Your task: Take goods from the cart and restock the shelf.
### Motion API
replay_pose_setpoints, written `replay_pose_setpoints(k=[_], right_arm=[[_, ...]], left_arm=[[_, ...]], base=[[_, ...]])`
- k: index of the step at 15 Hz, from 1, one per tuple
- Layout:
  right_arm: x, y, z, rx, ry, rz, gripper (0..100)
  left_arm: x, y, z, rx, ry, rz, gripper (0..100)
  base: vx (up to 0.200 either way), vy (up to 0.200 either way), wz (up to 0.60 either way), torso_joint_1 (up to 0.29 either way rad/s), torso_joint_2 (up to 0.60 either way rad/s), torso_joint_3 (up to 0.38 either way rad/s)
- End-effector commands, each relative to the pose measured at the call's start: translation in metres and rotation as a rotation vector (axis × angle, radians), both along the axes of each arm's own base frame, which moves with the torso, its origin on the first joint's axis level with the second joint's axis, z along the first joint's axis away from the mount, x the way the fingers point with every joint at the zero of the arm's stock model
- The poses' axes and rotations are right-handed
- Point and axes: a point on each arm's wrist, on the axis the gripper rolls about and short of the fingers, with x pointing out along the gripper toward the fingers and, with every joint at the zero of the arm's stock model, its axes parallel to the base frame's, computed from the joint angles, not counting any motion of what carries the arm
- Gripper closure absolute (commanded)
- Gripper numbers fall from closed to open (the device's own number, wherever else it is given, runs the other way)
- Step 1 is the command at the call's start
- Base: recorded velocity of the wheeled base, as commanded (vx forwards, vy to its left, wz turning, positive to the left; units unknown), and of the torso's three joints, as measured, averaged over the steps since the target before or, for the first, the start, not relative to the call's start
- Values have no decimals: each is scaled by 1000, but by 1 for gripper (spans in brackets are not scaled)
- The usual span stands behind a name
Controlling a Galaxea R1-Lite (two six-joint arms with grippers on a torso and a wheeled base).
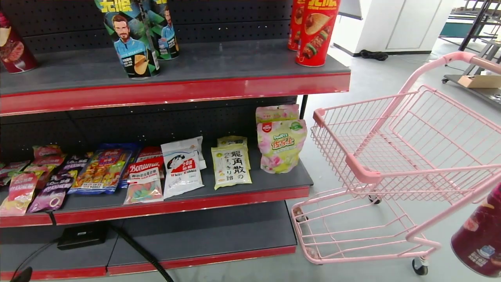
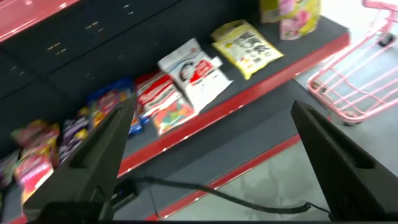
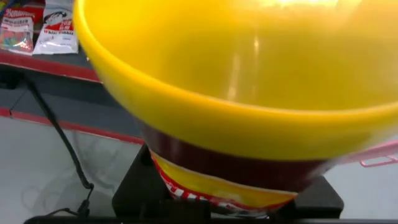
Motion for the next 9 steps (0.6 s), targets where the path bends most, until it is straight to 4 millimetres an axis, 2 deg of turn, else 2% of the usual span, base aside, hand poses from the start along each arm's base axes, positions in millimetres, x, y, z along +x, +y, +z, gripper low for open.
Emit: replay_pose_setpoints(k=[1, 2, 4, 9], right_arm=[[1, 0, 0, -4, 3, 3, 100], [1, 1, 1, -3, 2, 4, 100], [1, 1, 2, -2, -3, 10, 100], [4, 2, 8, -8, -12, 26, 100]], left_arm=[[-2, 0, 0, -2, -9, 0, 0], [-2, 0, 0, -2, -9, 0, 0], [-2, 0, -1, -2, -9, 0, 0], [-2, 1, 0, -3, -12, 0, 0]], base=[[0, 0, 0, 0, 0, 0], [0, 0, 0, 0, 0, 0], [0, 0, 0, 51, -251, -205], [0, 0, 0, 107, -458, -349]])
